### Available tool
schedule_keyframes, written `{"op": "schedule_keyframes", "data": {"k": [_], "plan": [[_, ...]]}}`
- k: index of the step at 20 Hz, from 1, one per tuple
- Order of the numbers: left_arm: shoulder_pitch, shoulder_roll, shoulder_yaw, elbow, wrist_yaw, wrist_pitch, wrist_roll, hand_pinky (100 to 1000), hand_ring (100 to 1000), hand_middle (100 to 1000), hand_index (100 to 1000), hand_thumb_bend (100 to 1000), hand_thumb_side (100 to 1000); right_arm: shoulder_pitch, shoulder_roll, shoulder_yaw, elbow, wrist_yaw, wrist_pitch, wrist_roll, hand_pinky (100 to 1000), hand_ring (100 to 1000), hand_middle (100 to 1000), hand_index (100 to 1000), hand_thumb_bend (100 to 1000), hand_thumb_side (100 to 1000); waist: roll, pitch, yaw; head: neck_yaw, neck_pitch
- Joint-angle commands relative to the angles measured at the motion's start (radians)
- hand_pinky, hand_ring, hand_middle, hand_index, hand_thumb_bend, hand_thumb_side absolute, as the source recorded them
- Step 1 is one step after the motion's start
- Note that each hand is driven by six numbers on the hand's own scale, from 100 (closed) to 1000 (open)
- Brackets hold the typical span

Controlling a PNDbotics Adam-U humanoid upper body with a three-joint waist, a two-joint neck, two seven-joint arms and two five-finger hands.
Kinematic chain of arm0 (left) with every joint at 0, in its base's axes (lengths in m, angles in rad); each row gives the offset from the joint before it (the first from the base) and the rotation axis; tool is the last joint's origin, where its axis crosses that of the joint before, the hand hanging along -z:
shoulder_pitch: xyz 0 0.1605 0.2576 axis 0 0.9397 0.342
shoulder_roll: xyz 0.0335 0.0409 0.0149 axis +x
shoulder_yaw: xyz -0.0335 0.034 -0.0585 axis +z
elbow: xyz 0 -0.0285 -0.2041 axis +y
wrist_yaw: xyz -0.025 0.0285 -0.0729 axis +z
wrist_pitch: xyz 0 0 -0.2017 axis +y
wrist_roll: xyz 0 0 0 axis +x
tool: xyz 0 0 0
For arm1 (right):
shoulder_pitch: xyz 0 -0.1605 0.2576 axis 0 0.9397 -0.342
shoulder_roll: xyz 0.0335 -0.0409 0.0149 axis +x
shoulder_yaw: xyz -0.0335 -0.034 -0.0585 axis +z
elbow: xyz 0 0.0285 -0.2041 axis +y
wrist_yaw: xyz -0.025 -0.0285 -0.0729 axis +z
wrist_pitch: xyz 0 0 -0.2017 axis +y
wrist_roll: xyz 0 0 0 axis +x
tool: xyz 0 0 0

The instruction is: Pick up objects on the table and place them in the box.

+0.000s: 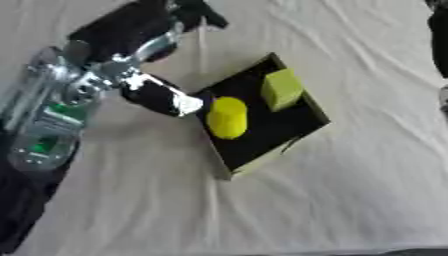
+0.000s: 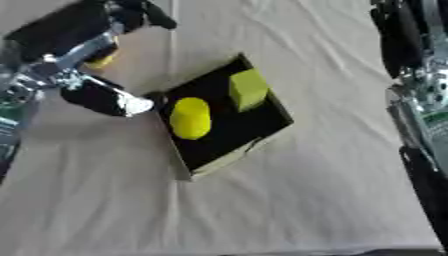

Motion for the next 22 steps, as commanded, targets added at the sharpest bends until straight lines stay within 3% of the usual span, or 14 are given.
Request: {"op": "schedule_keyframes", "data": {"k": [1,5,8,16,18,22], "plan": [[0.000,0.111,0.084,-0.038,0.021,0.071,0.036,868,842,804,891,487,216,-0.008,-0.030,-0.014,-0.020,-0.001,-0.004,-0.007,887,887,720,845,100,685,0.001,-0.024,0.001,-0.007,-0.003],[-0.024,0.187,0.136,0.099,0.013,0.128,0.050,877,851,812,899,541,215,-0.009,-0.032,-0.013,-0.020,-0.002,-0.006,-0.008,887,887,720,845,100,685,0.002,-0.024,-0.002,0.002,0.000],[-0.073,0.198,0.138,0.261,0.002,0.134,0.041,885,859,818,906,598,238,-0.012,-0.033,-0.011,-0.020,-0.003,-0.005,-0.007,887,887,719,845,100,686,0.001,-0.024,-0.006,0.007,-0.002],[-0.203,0.112,0.144,0.625,-0.009,0.093,-0.028,898,872,834,927,647,338,-0.022,-0.030,-0.004,-0.020,-0.007,-0.001,0.001,887,887,719,845,100,691,-0.003,-0.014,-0.020,0.024,-0.009],[-0.224,0.086,0.150,0.674,0.019,0.077,-0.039,894,868,832,928,636,386,-0.026,-0.028,-0.002,-0.020,-0.008,0.000,0.003,888,887,719,845,100,693,-0.003,-0.010,-0.024,0.029,-0.011],[-0.259,0.053,0.152,0.726,0.057,0.067,-0.042,891,868,834,927,638,375,-0.034,-0.025,0.002,-0.020,-0.010,0.001,0.006,888,887,719,845,100,697,-0.001,0.001,-0.033,0.037,-0.019]]}}
